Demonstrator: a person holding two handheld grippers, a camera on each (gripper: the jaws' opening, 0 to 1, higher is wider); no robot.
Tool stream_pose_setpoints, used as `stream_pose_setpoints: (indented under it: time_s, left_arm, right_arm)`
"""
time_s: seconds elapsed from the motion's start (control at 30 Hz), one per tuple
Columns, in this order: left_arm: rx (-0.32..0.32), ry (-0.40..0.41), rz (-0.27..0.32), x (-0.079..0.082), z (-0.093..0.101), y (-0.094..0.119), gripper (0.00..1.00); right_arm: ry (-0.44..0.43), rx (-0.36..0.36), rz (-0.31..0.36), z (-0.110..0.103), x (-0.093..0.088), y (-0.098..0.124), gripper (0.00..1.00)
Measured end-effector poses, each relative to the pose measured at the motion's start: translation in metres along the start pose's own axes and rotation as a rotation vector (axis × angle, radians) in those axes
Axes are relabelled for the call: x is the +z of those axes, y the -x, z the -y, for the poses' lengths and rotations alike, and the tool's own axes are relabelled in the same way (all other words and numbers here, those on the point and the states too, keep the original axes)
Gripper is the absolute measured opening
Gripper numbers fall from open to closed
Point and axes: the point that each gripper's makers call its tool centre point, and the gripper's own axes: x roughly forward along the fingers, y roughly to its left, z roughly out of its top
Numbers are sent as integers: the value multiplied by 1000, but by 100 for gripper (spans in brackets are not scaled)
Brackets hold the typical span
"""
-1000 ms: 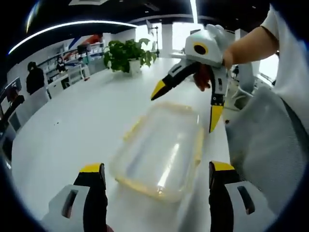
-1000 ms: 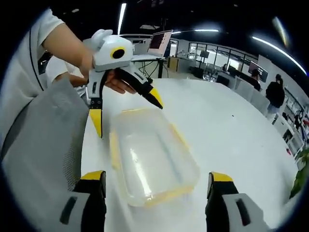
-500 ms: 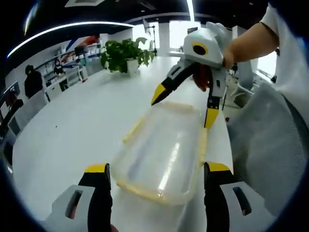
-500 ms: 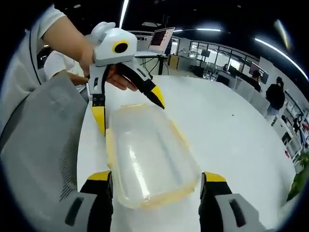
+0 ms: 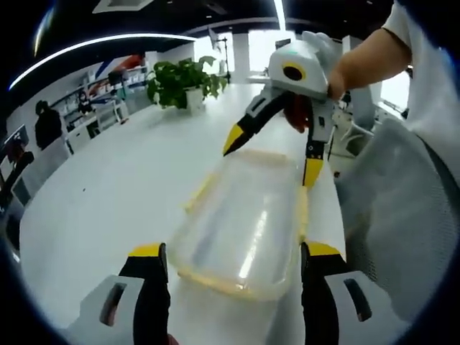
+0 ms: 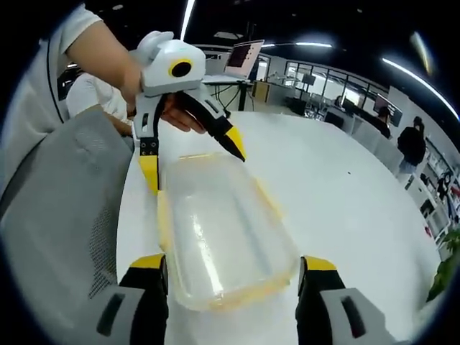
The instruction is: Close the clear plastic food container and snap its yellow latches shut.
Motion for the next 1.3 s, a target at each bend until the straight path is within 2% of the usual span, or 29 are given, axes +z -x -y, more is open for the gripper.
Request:
stream_pose_setpoints:
  time_s: [0.37, 0.97, 1.3]
  left_arm:
    - [14, 1, -6, -16, -5, 18, 72]
    - [19, 6, -16, -47, -23, 59, 72]
    - [17, 1, -16, -52, -41, 66, 72]
  right_arm:
    - [2, 4, 5, -11, 16, -16, 73]
    - [6, 10, 11, -27, 54, -53, 73]
    - [6, 8, 12, -17, 66, -66, 73]
